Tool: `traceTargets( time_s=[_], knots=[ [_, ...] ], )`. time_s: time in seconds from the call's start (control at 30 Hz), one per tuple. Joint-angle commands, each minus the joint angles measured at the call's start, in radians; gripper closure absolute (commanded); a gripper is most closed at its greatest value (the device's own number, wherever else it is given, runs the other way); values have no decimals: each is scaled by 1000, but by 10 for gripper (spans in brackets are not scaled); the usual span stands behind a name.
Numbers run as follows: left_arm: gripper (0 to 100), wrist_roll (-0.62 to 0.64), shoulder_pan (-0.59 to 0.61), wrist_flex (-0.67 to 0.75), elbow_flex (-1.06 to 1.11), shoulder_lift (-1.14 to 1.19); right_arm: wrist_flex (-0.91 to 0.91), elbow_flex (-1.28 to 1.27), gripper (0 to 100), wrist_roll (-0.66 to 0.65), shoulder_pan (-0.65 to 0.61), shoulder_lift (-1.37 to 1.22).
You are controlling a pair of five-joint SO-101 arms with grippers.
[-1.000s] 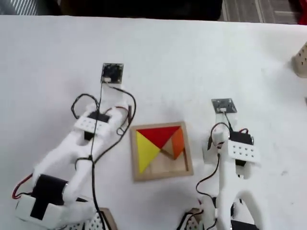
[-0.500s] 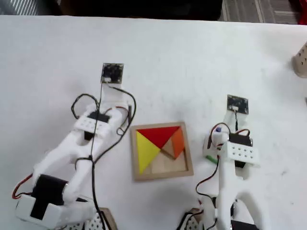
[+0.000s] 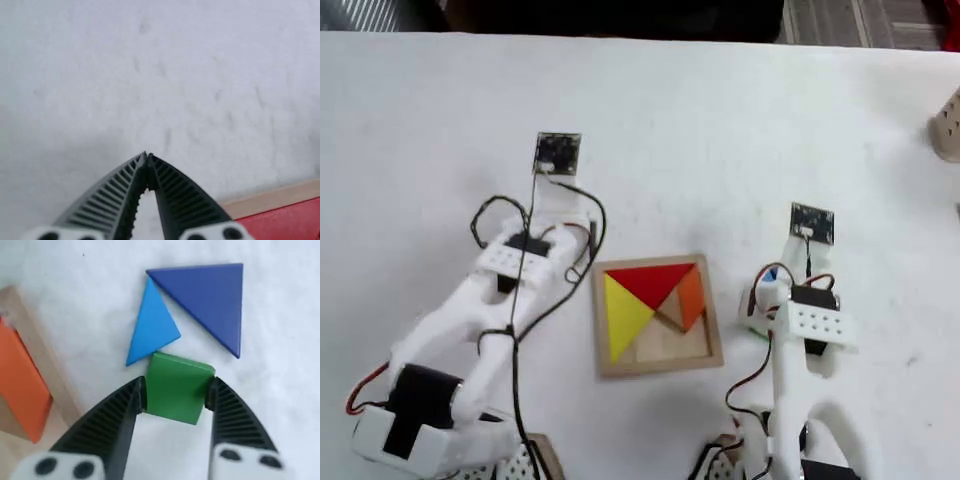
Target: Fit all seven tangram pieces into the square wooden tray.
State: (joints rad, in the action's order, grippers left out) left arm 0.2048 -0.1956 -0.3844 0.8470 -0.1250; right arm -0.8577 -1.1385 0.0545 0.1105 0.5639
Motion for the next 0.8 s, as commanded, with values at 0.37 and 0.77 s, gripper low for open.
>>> traceTargets(
  time_s=[0.37,0.77],
  knots=[
    [977,-8,-12,-11,-34,-5,-13,6,801,2,56,5],
    [977,-8,-27,-11,-37,-4,-15,6,801,2,24,5]
  ],
)
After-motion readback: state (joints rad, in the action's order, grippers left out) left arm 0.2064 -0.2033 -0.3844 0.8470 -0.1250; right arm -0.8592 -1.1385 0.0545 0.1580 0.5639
